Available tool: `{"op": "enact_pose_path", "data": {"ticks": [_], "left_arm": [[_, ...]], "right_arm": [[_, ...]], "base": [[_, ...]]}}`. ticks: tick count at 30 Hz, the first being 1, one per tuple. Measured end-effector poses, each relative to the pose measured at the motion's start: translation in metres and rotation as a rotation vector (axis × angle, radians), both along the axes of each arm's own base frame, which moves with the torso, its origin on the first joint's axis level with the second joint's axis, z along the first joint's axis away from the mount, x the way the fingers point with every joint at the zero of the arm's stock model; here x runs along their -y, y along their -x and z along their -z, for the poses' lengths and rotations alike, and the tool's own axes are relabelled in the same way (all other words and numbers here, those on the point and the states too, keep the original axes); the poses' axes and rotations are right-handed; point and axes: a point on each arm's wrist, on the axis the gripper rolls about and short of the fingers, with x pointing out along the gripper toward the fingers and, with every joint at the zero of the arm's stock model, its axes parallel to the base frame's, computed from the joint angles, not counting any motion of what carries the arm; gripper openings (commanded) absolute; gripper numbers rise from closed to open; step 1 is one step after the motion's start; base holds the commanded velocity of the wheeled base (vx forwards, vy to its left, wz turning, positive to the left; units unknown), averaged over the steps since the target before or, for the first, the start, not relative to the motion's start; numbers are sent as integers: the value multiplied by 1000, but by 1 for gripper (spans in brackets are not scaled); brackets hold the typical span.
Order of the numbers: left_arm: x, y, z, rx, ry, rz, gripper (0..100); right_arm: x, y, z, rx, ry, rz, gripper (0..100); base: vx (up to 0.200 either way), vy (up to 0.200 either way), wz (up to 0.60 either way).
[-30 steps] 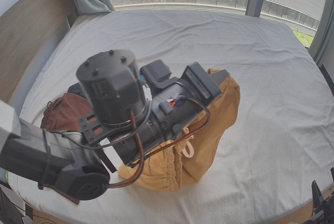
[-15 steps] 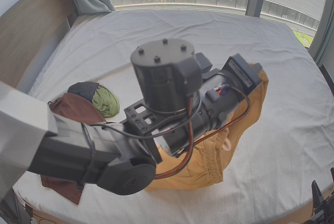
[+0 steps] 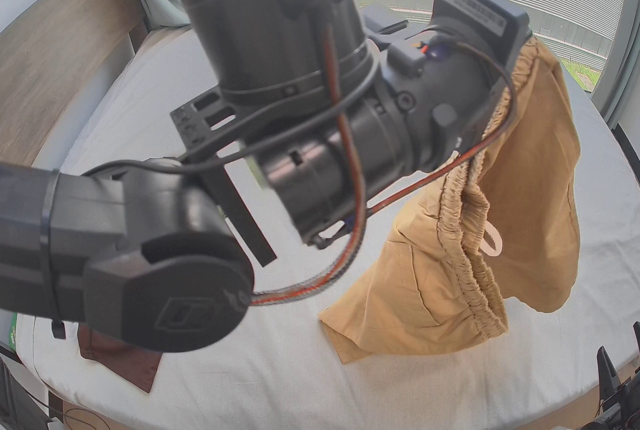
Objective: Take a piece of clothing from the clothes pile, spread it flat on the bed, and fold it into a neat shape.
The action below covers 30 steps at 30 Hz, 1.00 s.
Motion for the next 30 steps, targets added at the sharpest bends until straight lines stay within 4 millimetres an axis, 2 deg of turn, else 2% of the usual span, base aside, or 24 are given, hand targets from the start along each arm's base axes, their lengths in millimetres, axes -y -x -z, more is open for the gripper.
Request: {"op": "enact_pose_path", "data": {"ticks": [4, 11, 19, 30], "left_arm": [[-17, -14, 13, -2, -60, -61, 0], [-51, -30, 48, 13, -188, -126, 0], [-88, -52, 83, 64, -241, -242, 0], [-121, -63, 130, 77, -252, -340, 0]], "right_arm": [[0, 0, 0, 0, 0, 0, 100], [0, 0, 0, 0, 0, 0, 100], [0, 0, 0, 0, -1, 0, 100], [0, 0, 0, 0, -1, 0, 100]], "base": [[0, 0, 0], [0, 0, 0], [0, 0, 0], [0, 0, 0]]}}
